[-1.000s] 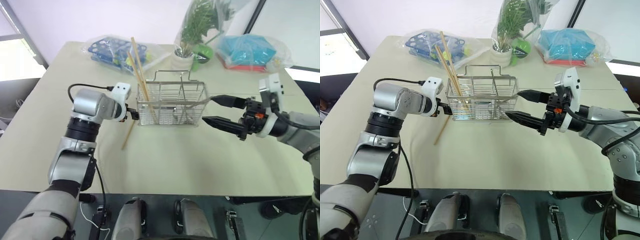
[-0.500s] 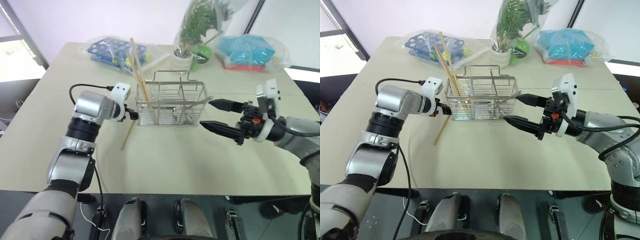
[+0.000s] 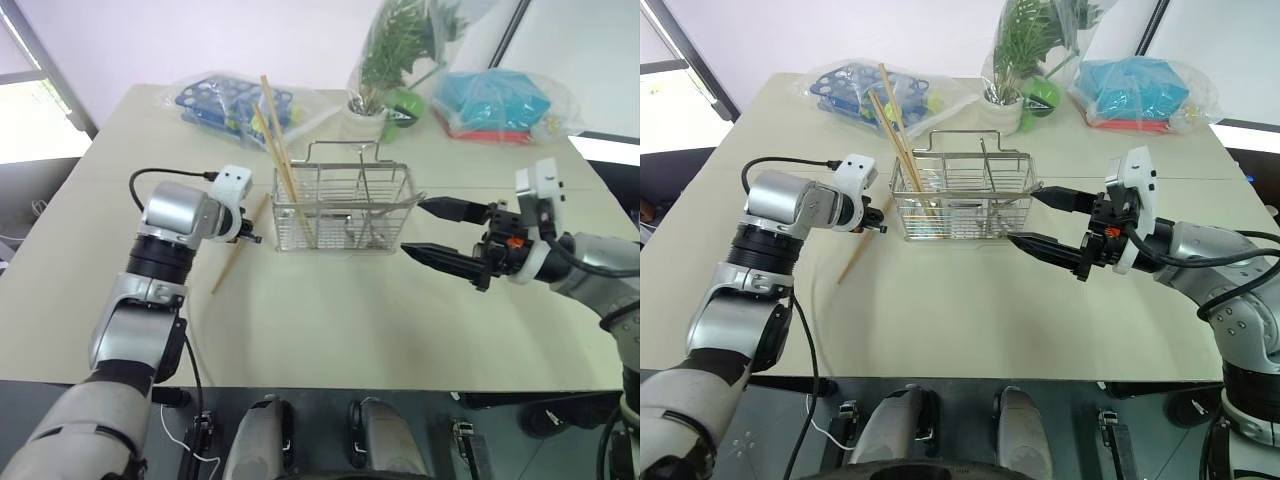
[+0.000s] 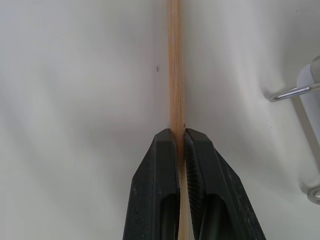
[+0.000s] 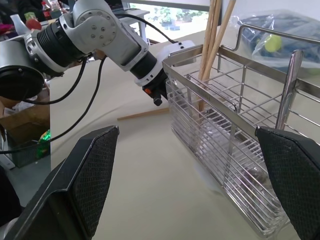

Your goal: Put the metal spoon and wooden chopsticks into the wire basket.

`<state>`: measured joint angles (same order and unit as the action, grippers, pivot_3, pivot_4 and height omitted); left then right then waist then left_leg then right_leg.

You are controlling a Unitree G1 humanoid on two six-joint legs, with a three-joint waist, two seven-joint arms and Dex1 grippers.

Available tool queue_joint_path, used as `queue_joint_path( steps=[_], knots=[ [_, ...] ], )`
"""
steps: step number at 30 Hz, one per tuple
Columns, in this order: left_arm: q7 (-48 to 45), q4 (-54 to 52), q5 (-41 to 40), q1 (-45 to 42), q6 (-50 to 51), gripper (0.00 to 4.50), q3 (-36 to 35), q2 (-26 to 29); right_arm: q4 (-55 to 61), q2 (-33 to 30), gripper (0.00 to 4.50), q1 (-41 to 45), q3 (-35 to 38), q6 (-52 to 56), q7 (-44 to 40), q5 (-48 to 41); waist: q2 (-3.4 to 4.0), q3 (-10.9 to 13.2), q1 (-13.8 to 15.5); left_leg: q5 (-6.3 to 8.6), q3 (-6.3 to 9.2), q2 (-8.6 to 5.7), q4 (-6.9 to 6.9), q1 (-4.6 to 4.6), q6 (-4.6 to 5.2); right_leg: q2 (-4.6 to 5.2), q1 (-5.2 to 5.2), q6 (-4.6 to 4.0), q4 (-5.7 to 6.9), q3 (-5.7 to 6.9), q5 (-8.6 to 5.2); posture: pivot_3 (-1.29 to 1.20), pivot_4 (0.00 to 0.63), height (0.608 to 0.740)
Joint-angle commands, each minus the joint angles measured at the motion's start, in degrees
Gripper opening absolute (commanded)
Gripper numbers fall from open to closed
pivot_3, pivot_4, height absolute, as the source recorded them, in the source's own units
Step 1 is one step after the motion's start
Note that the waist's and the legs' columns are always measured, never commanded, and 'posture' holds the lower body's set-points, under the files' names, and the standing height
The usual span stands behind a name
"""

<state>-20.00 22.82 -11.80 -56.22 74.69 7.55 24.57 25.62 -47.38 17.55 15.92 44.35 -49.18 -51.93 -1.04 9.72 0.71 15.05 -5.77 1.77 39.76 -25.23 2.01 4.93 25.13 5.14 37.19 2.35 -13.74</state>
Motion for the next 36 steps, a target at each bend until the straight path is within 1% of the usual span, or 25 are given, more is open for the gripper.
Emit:
queue_joint_path(
  steps=[1, 5, 8, 13, 16, 21, 24, 28, 33, 36],
  knots=[
    [0.87, -0.10, 1.00, 1.15, 0.53, 0.02, -1.38, 0.21, 0.54, -0.52, 4.50, 0.84, 0.40, -1.14, -0.43, 0.19, 0.00, 0.00, 0.00, 0.00, 0.00, 0.00, 0.00, 0.00, 0.00, 0.00, 0.00, 0.00, 0.00, 0.00, 0.00, 0.00, 0.150, 0.720],
    [3.44, 0.66, 1.81, 1.20, -0.65, 0.02, -4.72, 0.95, 0.34, -0.58, 4.50, 1.55, 0.12, -0.87, -0.43, 0.10, 0.00, 0.00, -0.09, 0.00, 0.01, 0.01, 0.00, 0.00, 0.00, -0.01, 0.00, 0.00, 0.00, 0.00, 0.00, 0.00, 0.150, 0.720],
    [6.73, 1.67, 1.72, 0.59, -4.52, 0.02, -10.27, 1.29, -0.13, -0.90, 4.50, 1.90, 0.16, -0.80, -0.77, 0.18, 0.00, 0.00, -0.10, 0.00, 0.01, 0.03, 0.00, 0.00, 0.00, -0.01, 0.02, 0.00, 0.01, 0.00, 0.00, 0.00, 0.150, 0.720],
    [13.27, 2.48, 1.02, -0.53, -16.95, 0.02, -20.19, 1.93, -0.40, -1.13, 4.50, 2.01, 0.04, -0.81, -0.84, 0.34, -0.02, 0.01, 0.02, 0.00, 0.00, 0.01, 0.00, -0.02, 0.00, 0.05, 0.03, 0.00, 0.01, 0.00, 0.01, 0.00, 0.150, 0.720],
    [15.62, 0.88, -0.14, -0.76, -25.40, 0.02, -25.59, 2.59, -0.36, -0.93, 4.50, 2.12, -0.08, -1.05, -0.77, 0.44, -0.02, 0.01, 0.11, 0.00, 0.00, -0.01, 0.00, -0.03, -0.01, 0.10, 0.02, 0.00, 0.00, 0.01, 0.01, 0.00, 0.150, 0.720],
    [17.38, -4.43, -4.65, -1.55, -27.23, 0.02, -32.74, 2.34, 0.23, -0.76, 4.50, 4.16, -0.02, -0.35, -2.41, -2.41, -0.03, 0.02, 0.01, -0.01, -0.02, -0.04, 0.00, -0.04, -0.01, 0.17, 0.02, 0.01, -0.01, 0.01, 0.02, 0.00, 0.150, 0.720],
    [17.67, -8.21, -6.53, -2.67, -29.21, 0.02, -34.63, 2.38, -0.63, -0.72, 4.50, 5.36, -0.79, -0.40, -2.41, -1.83, -0.04, 0.02, 0.11, -0.01, 0.00, -0.04, 0.00, -0.04, -0.02, 0.14, 0.01, 0.01, -0.01, 0.04, 0.02, 0.00, 0.150, 0.720],
    [16.34, -14.12, -11.29, -6.87, -32.58, 0.02, -37.46, 2.83, -1.95, -0.44, 4.50, 6.85, -0.98, -0.57, -2.74, -1.98, -0.07, 0.04, 0.05, -0.01, -0.01, -0.05, 0.02, -0.05, -0.02, 0.14, 0.00, 0.01, -0.02, 0.05, 0.02, 0.00, 0.150, 0.720],
    [13.43, -19.04, -17.81, -13.85, -34.20, 0.02, -37.81, 2.84, -3.24, -0.35, 4.50, 7.96, -1.35, -0.68, -3.06, -1.46, -0.07, 0.03, 0.05, -0.03, -0.03, -0.05, 0.03, -0.05, -0.06, 0.12, -0.01, 0.01, -0.02, 0.05, 0.02, 0.00, 0.150, 0.720],
    [12.69, -22.55, -21.88, -16.35, -33.12, 0.02, -36.79, 1.13, -4.68, -0.38, 4.50, 9.15, -1.23, -0.01, -2.75, -1.77, -0.06, 0.03, 0.04, -0.04, -0.04, -0.06, 0.04, -0.03, -0.08, 0.10, -0.04, 0.02, -0.03, 0.05, 0.02, 0.00, 0.150, 0.720]
  ],
)
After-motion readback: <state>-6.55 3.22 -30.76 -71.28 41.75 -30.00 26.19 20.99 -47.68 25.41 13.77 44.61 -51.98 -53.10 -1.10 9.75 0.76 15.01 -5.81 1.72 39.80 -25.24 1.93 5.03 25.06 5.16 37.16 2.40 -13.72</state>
